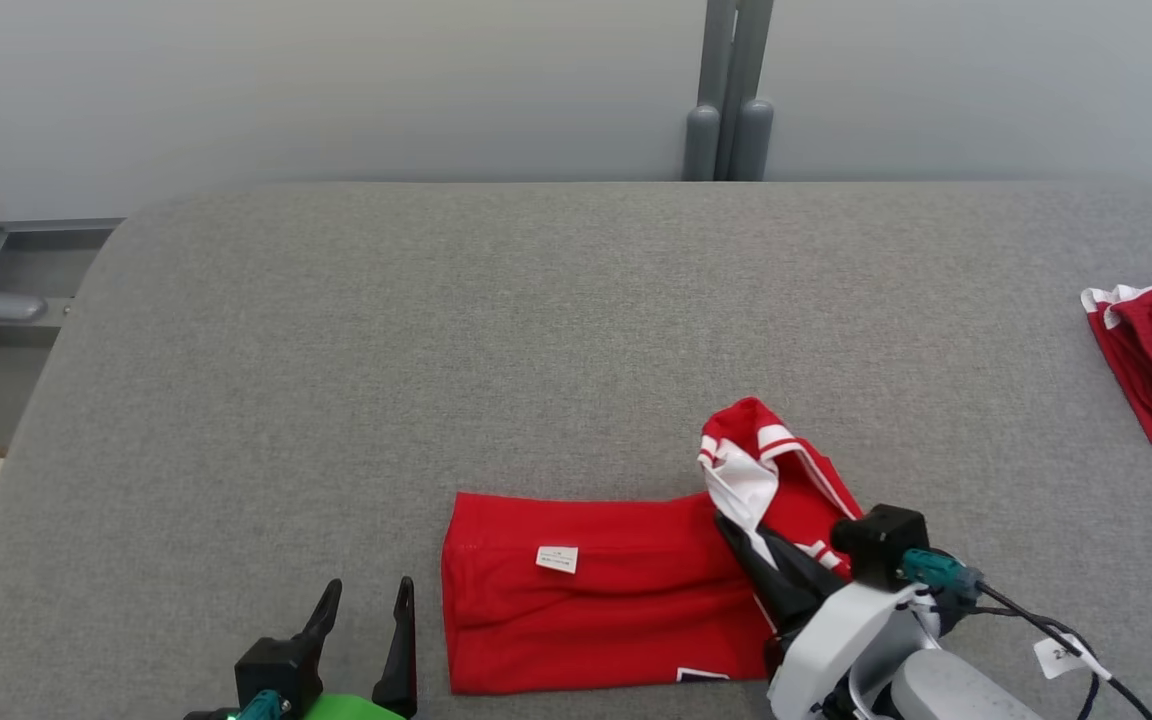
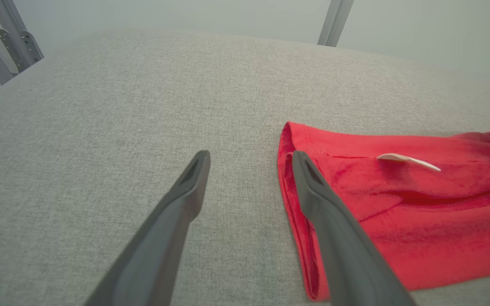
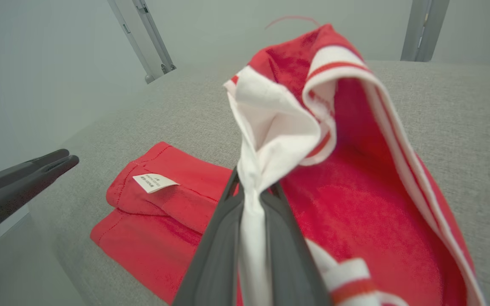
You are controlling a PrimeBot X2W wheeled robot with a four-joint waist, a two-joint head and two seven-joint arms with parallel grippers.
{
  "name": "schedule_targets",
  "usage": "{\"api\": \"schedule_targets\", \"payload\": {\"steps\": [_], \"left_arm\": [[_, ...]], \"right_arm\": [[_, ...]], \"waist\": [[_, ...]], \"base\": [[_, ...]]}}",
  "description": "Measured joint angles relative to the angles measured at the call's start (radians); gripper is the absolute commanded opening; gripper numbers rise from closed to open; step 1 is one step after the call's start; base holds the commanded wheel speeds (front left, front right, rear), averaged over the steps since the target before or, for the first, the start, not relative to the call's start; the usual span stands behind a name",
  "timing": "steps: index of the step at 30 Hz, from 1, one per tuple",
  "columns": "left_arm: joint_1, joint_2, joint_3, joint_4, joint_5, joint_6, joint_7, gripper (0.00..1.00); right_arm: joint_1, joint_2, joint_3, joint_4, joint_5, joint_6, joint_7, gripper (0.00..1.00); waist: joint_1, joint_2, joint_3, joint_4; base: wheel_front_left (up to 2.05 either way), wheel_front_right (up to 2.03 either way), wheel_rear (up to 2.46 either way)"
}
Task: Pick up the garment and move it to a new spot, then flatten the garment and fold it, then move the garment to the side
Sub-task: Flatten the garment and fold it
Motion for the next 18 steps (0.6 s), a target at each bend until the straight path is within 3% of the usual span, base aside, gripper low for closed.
{"api": "schedule_targets", "payload": {"steps": [7, 18], "left_arm": [[0.001, 0.000, -0.019, 0.004, -0.004, -0.002, 0.000, 1.00], [0.012, 0.001, -0.036, 0.005, -0.011, -0.001, 0.000, 1.00]], "right_arm": [[-0.049, 0.042, 0.097, 0.029, 0.011, 0.000, 0.023, 0.00], [-0.136, 0.097, 0.167, 0.178, 0.031, 0.000, 0.008, 0.00]], "waist": [[0.0000, 0.0000, -0.002, 0.074], [0.0000, 0.0000, 0.002, 0.214]], "base": [[0.00, 0.00, 0.00], [0.00, 0.00, 0.00]]}}
